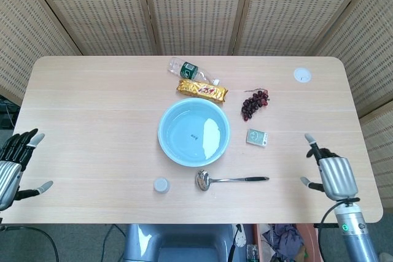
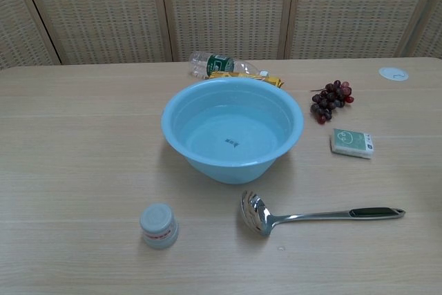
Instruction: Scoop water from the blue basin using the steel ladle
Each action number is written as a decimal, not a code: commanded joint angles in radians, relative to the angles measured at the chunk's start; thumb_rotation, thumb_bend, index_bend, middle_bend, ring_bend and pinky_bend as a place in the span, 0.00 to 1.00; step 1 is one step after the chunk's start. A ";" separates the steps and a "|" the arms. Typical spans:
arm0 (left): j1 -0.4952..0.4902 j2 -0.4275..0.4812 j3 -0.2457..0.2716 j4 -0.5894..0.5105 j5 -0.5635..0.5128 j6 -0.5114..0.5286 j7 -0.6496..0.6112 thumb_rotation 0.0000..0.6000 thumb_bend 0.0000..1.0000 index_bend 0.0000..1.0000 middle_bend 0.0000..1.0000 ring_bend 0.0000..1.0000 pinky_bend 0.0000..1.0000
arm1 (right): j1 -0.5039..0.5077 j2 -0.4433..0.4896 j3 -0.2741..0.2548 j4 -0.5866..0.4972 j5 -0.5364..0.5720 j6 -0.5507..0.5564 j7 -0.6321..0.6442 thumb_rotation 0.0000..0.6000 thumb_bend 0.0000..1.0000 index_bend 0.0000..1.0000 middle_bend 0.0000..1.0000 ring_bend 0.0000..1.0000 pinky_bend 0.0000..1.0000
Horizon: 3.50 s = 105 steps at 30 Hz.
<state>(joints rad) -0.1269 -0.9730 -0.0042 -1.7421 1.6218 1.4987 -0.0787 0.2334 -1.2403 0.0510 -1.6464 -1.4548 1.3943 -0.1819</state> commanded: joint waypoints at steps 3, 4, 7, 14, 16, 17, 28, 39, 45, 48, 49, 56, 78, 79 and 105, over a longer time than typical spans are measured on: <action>-0.010 0.001 -0.013 -0.013 -0.027 -0.017 0.007 1.00 0.00 0.00 0.00 0.00 0.00 | 0.109 -0.144 0.025 -0.024 0.144 -0.201 -0.241 1.00 0.00 0.31 0.82 0.76 1.00; -0.012 0.000 -0.016 -0.013 -0.032 -0.019 0.008 1.00 0.00 0.00 0.00 0.00 0.00 | 0.118 -0.170 0.029 -0.020 0.169 -0.213 -0.279 1.00 0.00 0.34 0.83 0.77 1.00; -0.016 -0.002 -0.020 -0.013 -0.043 -0.028 0.011 1.00 0.00 0.00 0.00 0.00 0.00 | 0.138 -0.212 0.035 -0.012 0.216 -0.247 -0.322 1.00 0.05 0.40 0.84 0.78 1.00; -0.028 -0.001 -0.030 -0.017 -0.076 -0.057 0.017 1.00 0.00 0.00 0.00 0.00 0.00 | 0.164 -0.310 0.061 0.023 0.330 -0.252 -0.413 1.00 0.19 0.50 0.86 0.79 1.00; -0.031 -0.003 -0.034 -0.017 -0.085 -0.062 0.024 1.00 0.00 0.00 0.00 0.00 0.00 | 0.173 -0.333 0.062 0.035 0.354 -0.256 -0.437 1.00 0.23 0.50 0.86 0.80 1.00; -0.032 -0.004 -0.034 -0.018 -0.088 -0.065 0.026 1.00 0.00 0.00 0.00 0.00 0.00 | 0.177 -0.342 0.061 0.042 0.360 -0.257 -0.445 1.00 0.25 0.50 0.86 0.80 1.00; -0.035 -0.011 -0.035 -0.023 -0.098 -0.074 0.051 1.00 0.00 0.00 0.00 0.00 0.00 | 0.209 -0.405 0.038 0.083 0.406 -0.278 -0.500 1.00 0.31 0.50 0.86 0.79 1.00; -0.034 -0.017 -0.032 -0.024 -0.091 -0.072 0.063 1.00 0.00 0.00 0.00 0.00 0.00 | 0.223 -0.468 0.020 0.172 0.415 -0.272 -0.538 1.00 0.31 0.50 0.86 0.79 1.00; -0.035 -0.017 -0.032 -0.026 -0.091 -0.073 0.065 1.00 0.00 0.00 0.00 0.00 0.00 | 0.234 -0.482 0.019 0.181 0.450 -0.283 -0.570 1.00 0.31 0.50 0.86 0.80 1.00; -0.035 -0.017 -0.032 -0.027 -0.092 -0.073 0.066 1.00 0.00 0.00 0.00 0.00 0.00 | 0.238 -0.486 0.020 0.183 0.463 -0.286 -0.581 1.00 0.31 0.50 0.86 0.79 1.00; -0.036 -0.017 -0.032 -0.027 -0.092 -0.074 0.066 1.00 0.00 0.00 0.00 0.00 0.00 | 0.241 -0.487 0.021 0.184 0.470 -0.289 -0.585 1.00 0.31 0.50 0.86 0.79 1.00; -0.036 -0.018 -0.032 -0.027 -0.093 -0.075 0.068 1.00 0.00 0.00 0.00 0.00 0.00 | 0.254 -0.490 0.026 0.185 0.507 -0.300 -0.609 1.00 0.31 0.50 0.86 0.80 1.00; -0.036 -0.018 -0.030 -0.026 -0.090 -0.075 0.065 1.00 0.00 0.00 0.00 0.00 0.00 | 0.281 -0.465 0.019 0.152 0.570 -0.288 -0.616 1.00 0.75 0.71 0.88 0.82 1.00; -0.036 -0.019 -0.030 -0.026 -0.089 -0.075 0.065 1.00 0.00 0.00 0.00 0.00 0.00 | 0.279 -0.459 0.017 0.149 0.561 -0.287 -0.605 1.00 0.76 0.71 0.89 0.82 1.00; -0.038 -0.022 -0.021 -0.031 -0.073 -0.079 0.078 1.00 0.00 0.00 0.00 0.00 0.00 | 0.191 -0.116 -0.011 -0.100 0.300 -0.272 -0.216 1.00 0.84 0.77 0.90 0.84 1.00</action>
<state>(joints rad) -0.1650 -0.9949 -0.0253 -1.7732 1.5492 1.4197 -0.0009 0.4293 -1.3656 0.0447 -1.7385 -1.1432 1.1201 -0.4054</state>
